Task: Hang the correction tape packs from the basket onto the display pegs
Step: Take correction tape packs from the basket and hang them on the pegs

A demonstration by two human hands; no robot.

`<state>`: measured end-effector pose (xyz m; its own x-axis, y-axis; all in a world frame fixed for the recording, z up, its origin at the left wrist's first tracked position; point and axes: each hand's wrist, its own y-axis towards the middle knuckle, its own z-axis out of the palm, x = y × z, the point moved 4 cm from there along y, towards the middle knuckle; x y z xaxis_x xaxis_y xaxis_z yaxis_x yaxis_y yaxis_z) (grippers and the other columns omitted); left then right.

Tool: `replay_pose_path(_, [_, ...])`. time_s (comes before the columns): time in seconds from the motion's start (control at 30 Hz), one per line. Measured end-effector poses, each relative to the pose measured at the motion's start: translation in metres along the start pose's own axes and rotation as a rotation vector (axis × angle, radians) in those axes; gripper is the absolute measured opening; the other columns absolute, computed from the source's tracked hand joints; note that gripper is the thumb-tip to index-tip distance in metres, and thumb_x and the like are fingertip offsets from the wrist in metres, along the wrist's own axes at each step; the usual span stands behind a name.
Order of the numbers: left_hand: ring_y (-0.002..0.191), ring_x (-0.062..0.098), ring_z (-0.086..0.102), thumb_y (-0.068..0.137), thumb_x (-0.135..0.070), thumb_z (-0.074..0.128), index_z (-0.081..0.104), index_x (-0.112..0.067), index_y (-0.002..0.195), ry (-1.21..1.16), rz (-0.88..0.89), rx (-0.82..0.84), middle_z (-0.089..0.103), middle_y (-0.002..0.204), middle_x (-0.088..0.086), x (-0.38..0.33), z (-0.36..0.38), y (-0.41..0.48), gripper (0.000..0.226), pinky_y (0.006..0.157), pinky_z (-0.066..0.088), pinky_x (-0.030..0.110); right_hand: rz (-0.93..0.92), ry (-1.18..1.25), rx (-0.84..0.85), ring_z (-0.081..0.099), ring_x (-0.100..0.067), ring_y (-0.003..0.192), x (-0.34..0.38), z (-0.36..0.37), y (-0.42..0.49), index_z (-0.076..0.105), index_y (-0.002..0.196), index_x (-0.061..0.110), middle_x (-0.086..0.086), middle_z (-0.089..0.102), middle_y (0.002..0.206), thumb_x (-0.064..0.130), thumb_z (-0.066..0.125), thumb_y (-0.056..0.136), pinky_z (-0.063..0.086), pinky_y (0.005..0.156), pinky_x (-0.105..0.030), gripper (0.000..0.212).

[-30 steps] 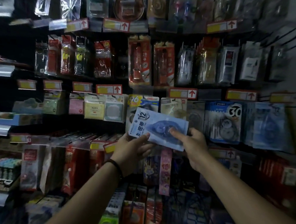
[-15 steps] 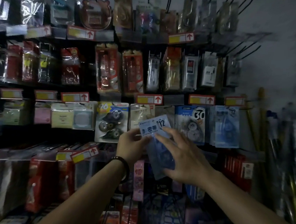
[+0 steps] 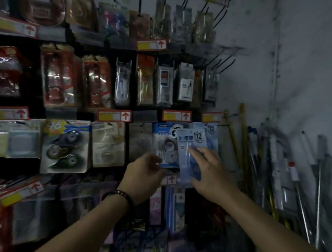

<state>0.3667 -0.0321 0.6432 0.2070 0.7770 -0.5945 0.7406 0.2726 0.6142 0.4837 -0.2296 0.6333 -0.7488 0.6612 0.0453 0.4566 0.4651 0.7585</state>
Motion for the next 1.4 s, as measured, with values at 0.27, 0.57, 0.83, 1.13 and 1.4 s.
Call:
replay_pose_path(0.27, [0.104, 0.014, 0.068, 0.098, -0.04, 0.065, 0.063, -0.03, 0.122, 0.241, 0.117, 0.18, 0.07, 0.113, -0.01, -0.033, 0.054, 0.011, 0.027, 0.092, 0.06, 0.038, 0.114, -0.117, 0.016, 0.019, -0.022, 0.151, -0.067, -0.002, 0.014, 0.003, 0.167, 0.032, 0.007, 0.012, 0.167, 0.029, 0.067, 0.097, 0.046, 0.108, -0.04, 0.095])
replay_pose_path(0.57, [0.106, 0.019, 0.068, 0.099, -0.047, 0.059, 0.064, -0.03, 0.122, 0.388, 0.136, 0.228, 0.069, 0.12, -0.007, -0.038, 0.079, 0.013, 0.029, 0.093, 0.059, 0.042, 0.114, -0.138, -0.017, 0.017, -0.027, 0.152, -0.078, 0.004, 0.036, 0.006, 0.167, 0.03, 0.001, 0.009, 0.17, 0.025, 0.065, 0.099, 0.043, 0.113, -0.041, 0.09])
replay_pose_path(0.83, [0.107, 0.02, 0.067, 0.1, -0.036, 0.06, 0.065, -0.027, 0.124, 0.383, 0.155, 0.229, 0.069, 0.12, -0.005, -0.038, 0.081, 0.022, 0.026, 0.094, 0.059, 0.043, 0.126, -0.139, 0.015, 0.014, -0.029, 0.153, -0.088, 0.006, 0.048, 0.004, 0.167, 0.029, 0.0, 0.006, 0.172, 0.025, 0.062, 0.101, 0.036, 0.118, -0.044, 0.088])
replay_pose_path(1.13, [0.107, 0.019, 0.068, 0.1, -0.04, 0.061, 0.065, -0.027, 0.121, 0.396, 0.127, 0.268, 0.07, 0.12, -0.004, -0.02, 0.082, 0.014, 0.025, 0.095, 0.059, 0.043, 0.156, -0.118, 0.164, 0.003, -0.031, 0.157, -0.092, 0.019, 0.054, -0.006, 0.167, 0.03, 0.005, -0.009, 0.173, 0.017, 0.056, 0.105, 0.033, 0.122, -0.049, 0.088])
replay_pose_path(1.4, [0.106, 0.017, 0.067, 0.097, -0.043, 0.062, 0.066, -0.034, 0.113, 0.443, 0.072, 0.257, 0.067, 0.117, -0.009, 0.017, 0.057, -0.019, 0.02, 0.091, 0.06, 0.04, 0.265, -0.063, 0.243, 0.002, -0.031, 0.16, -0.07, 0.031, 0.039, 0.004, 0.168, 0.024, 0.002, -0.017, 0.174, 0.012, 0.058, 0.101, 0.03, 0.125, -0.05, 0.086])
